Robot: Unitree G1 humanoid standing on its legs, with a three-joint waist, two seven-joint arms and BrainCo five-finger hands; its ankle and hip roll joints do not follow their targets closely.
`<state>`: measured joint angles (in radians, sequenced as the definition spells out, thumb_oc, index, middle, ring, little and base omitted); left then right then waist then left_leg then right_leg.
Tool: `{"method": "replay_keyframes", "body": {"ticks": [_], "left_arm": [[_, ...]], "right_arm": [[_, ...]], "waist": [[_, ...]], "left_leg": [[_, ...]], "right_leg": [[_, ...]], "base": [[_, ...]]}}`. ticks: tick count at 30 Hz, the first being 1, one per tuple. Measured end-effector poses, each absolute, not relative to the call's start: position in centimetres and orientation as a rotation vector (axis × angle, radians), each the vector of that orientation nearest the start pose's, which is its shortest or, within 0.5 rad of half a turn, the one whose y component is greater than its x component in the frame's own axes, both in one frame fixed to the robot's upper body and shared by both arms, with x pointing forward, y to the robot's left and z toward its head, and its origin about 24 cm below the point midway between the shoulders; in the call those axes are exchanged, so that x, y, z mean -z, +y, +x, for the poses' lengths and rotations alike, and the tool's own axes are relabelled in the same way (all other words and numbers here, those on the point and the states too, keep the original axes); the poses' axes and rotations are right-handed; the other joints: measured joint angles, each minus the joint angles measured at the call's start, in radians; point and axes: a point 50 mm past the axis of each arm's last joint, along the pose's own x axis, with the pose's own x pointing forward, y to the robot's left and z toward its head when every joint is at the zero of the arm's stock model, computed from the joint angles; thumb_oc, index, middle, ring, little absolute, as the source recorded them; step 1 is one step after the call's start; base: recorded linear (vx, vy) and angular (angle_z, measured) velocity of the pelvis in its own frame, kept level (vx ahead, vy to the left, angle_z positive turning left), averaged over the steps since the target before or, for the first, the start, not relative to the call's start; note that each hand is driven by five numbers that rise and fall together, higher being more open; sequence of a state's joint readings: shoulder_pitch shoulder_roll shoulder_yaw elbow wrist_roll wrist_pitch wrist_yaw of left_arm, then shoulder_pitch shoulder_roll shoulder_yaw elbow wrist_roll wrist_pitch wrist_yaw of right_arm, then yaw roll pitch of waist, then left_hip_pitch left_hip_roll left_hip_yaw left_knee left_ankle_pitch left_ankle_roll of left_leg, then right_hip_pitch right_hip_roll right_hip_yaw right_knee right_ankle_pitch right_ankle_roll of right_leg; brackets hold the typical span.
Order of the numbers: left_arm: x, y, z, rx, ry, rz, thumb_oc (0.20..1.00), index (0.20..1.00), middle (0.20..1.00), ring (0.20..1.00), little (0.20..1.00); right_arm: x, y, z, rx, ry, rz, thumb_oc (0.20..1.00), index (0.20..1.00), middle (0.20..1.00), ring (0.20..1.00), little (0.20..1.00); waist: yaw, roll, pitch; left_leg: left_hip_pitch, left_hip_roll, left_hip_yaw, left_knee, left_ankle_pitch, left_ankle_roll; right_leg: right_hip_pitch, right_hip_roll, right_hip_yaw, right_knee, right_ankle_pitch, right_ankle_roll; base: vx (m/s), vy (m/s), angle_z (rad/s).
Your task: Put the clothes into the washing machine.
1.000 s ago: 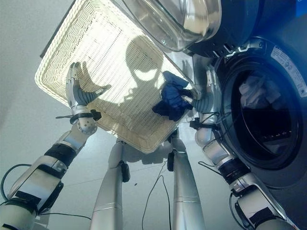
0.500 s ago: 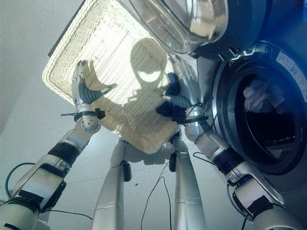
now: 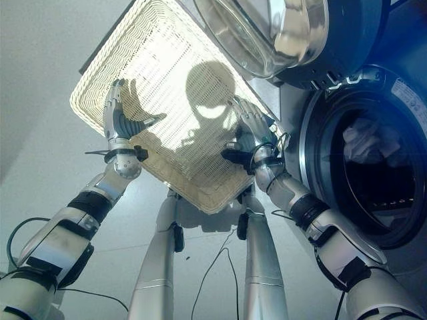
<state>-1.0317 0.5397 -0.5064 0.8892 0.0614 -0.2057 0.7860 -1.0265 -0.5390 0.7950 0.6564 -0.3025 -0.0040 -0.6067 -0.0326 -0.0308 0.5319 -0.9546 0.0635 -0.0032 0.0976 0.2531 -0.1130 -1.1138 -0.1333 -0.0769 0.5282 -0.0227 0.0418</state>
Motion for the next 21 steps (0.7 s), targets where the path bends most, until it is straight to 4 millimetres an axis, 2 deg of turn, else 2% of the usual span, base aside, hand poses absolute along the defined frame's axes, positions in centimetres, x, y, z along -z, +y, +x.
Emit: {"method": "replay_keyframes", "body": {"ticks": [7, 11, 21], "left_arm": [[-21.5, 19.2, 39.5, -0.523, -0.593, 0.739, 1.000, 1.000, 1.000, 1.000, 1.000], [-21.7, 19.2, 39.6, -0.524, -0.593, 0.728, 1.000, 1.000, 1.000, 1.000, 1.000], [-21.6, 19.0, 39.7, -0.515, -0.596, 0.735, 1.000, 1.000, 1.000, 1.000, 1.000]], "right_arm": [[-17.0, -14.6, 39.8, 0.158, -0.459, -1.297, 1.000, 1.000, 1.000, 1.000, 1.000], [-16.4, -15.2, 40.1, 0.159, -0.414, -1.345, 1.000, 1.000, 1.000, 1.000, 1.000], [-16.0, -15.1, 40.4, 0.123, -0.385, -1.435, 1.000, 1.000, 1.000, 1.000, 1.000]], "waist": [[0.016, 0.004, -0.001], [0.023, 0.008, -0.001], [0.022, 0.008, -0.001]], "left_leg": [[0.000, 0.000, 0.000, 0.000, 0.000, 0.000], [0.000, 0.000, 0.000, 0.000, 0.000, 0.000], [0.000, 0.000, -0.001, 0.001, 0.001, 0.000]], "right_leg": [[0.000, 0.000, 0.000, 0.000, 0.000, 0.000], [0.000, -0.001, -0.001, 0.000, 0.000, -0.001], [0.001, -0.001, -0.003, 0.001, 0.000, -0.001]], "base": [[0.00, 0.000, 0.00], [0.00, 0.000, 0.00], [0.00, 0.000, 0.00]]}}
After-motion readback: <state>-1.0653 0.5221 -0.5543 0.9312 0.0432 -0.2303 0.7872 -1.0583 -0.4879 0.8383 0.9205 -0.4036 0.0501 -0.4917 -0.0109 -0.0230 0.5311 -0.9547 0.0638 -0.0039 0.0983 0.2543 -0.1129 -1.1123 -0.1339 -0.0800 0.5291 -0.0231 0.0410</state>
